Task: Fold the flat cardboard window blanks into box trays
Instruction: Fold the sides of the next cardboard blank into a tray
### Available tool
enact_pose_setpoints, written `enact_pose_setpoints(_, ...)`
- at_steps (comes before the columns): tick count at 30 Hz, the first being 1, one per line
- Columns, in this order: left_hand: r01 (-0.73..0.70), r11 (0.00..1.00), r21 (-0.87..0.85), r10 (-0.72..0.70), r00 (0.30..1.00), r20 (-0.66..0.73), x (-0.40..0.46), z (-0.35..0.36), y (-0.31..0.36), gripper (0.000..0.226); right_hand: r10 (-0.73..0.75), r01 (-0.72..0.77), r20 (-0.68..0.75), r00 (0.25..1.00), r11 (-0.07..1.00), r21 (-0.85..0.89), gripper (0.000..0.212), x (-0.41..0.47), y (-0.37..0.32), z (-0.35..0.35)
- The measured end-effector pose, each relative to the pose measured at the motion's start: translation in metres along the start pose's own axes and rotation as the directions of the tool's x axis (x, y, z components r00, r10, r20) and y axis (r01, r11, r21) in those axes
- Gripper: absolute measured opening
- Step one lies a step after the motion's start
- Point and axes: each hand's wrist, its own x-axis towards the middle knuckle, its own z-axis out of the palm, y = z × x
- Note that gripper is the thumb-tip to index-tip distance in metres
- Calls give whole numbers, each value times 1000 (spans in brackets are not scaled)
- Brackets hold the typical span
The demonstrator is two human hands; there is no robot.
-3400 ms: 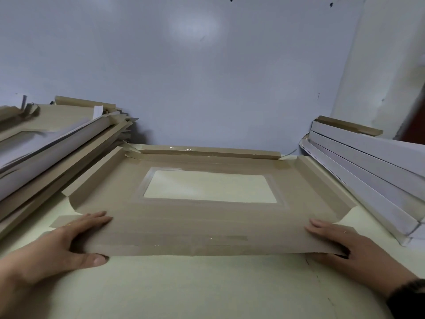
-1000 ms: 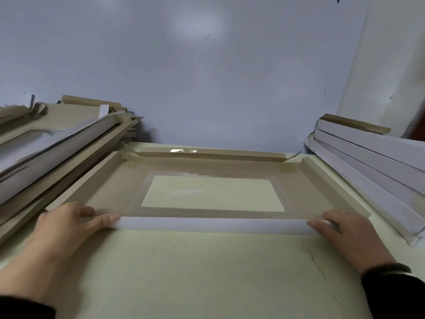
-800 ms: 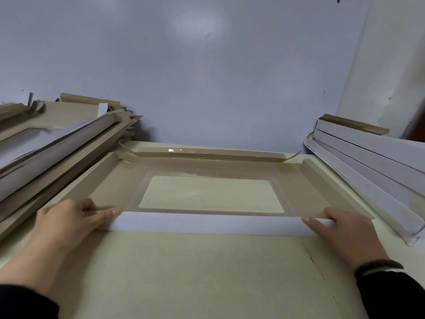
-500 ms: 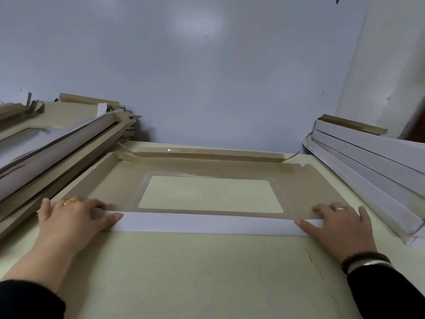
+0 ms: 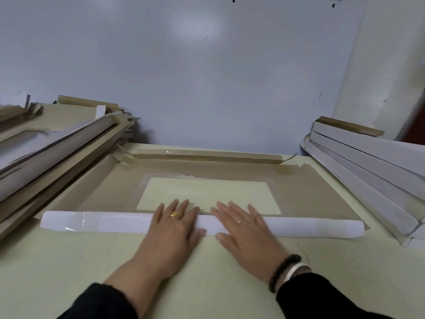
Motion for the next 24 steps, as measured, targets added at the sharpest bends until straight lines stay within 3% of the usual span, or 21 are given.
enact_pose_setpoints(3, 44, 999, 6, -44, 996, 81, 3, 4, -3, 52, 12, -15, 55, 998, 998, 58, 50, 5, 0, 2)
enact_pose_setpoints(8, 285, 957, 56, -290, 946, 142, 2, -10, -46, 50, 159, -170, 158, 975, 983, 61, 49, -10, 38, -1)
enact_pose_setpoints(16, 462, 886, 44, -462, 867, 189, -4, -21, -86, 56, 402, -407, 155, 902, 913, -1, 48, -38, 96, -14)
enact_pose_setpoints(19, 523, 852, 26, -520, 838, 165, -5, -23, -92, 66, 468, -475, 112, 877, 879, 40, 50, -50, 110, -18)
enact_pose_setpoints(21, 525, 851, 27, -523, 840, 146, -5, -24, -91, 68, 517, -513, 36, 855, 835, 197, 45, -57, 112, -23)
enact_pose_setpoints(24, 478, 878, 29, -478, 873, 91, -5, -24, -88, 61, 495, -417, -183, 850, 842, 342, 6, -64, 107, -31)
